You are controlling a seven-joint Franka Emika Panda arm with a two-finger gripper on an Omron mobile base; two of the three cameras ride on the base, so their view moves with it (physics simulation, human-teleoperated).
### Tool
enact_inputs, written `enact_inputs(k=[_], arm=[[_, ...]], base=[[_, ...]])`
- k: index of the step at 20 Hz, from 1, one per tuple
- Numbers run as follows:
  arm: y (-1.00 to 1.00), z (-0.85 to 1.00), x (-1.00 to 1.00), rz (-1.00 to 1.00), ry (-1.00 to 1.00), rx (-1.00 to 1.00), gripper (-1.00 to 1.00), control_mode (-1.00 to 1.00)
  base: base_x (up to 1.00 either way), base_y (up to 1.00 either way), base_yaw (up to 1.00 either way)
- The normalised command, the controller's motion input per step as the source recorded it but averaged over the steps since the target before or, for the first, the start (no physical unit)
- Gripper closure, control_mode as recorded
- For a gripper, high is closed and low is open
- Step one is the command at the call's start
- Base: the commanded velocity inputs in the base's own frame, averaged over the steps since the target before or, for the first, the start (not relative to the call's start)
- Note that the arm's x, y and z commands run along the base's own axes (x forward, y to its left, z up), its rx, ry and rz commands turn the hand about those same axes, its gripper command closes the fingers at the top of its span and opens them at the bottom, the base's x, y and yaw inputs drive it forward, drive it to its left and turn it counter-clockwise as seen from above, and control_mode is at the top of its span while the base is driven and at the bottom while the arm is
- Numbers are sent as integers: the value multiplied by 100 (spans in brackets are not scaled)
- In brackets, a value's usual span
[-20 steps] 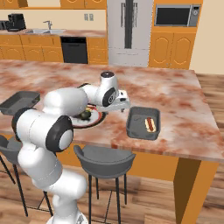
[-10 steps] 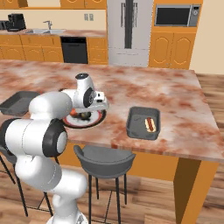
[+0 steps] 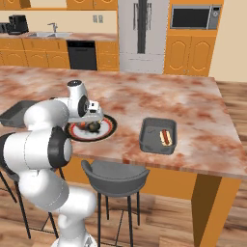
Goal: Place one cooked food and one vegetable from the large plate to each tupperware container.
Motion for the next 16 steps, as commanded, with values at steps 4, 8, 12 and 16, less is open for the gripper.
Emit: enact_inputs(k=[4, 8, 12, 16], arm=[[6, -6, 1, 1, 3, 20, -100, -100], [3, -19, 14, 0, 0, 3, -100, -100], [13, -22, 24, 0, 0, 0, -100, -100], [10, -16, 34, 0, 0, 0, -100, -100]], base=[[0, 0, 0], [0, 0, 0], [0, 0, 0], [0, 0, 0]])
